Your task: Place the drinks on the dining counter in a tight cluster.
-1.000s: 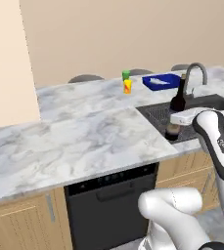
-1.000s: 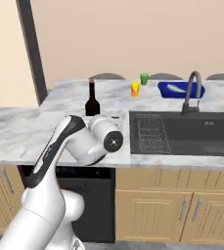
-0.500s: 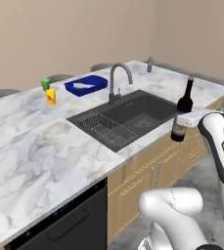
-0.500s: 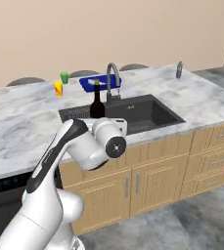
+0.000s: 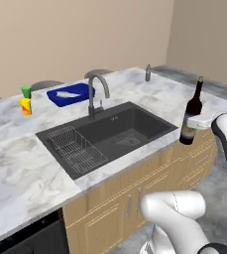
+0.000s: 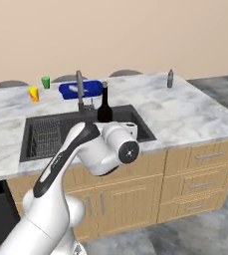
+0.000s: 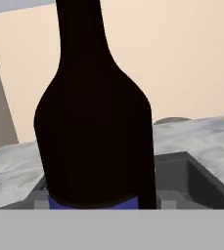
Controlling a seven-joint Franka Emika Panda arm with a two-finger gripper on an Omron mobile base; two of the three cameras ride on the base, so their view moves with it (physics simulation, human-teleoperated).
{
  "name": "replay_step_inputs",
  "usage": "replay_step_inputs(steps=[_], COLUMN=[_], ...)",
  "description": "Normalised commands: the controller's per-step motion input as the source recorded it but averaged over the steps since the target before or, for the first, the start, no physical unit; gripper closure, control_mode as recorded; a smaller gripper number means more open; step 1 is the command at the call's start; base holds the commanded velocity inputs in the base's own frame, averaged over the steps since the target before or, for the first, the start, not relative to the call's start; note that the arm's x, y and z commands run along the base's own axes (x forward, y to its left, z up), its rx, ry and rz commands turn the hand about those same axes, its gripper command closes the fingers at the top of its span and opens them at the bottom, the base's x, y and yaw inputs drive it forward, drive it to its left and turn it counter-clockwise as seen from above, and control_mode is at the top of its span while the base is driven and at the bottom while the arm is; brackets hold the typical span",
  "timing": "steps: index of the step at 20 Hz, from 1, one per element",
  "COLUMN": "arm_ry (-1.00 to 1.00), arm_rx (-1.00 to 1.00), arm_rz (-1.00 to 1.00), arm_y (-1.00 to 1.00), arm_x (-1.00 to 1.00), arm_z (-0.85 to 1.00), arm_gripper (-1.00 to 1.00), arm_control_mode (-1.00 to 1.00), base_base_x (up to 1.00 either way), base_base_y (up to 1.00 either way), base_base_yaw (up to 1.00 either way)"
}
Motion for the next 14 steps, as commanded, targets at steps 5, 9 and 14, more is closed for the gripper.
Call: replay_step_inputs(steps=[5, 9, 14], arm_ry=[0.0, 0.0, 0.0], arm_rx=[0.0, 0.0, 0.0], arm_rz=[0.0, 0.0, 0.0], arm_y=[0.0, 0.0, 0.0], arm_x=[0.0, 0.0, 0.0], arm_z=[0.0, 0.0, 0.0], arm_gripper=[1.0, 1.0, 1.0], arm_control_mode=[1.0, 1.0, 1.0], base_base_x=[0.86, 0.82, 0.74], base_base_y=[-1.0, -1.0, -1.0], base_base_yaw=[0.01, 0.31, 0.46])
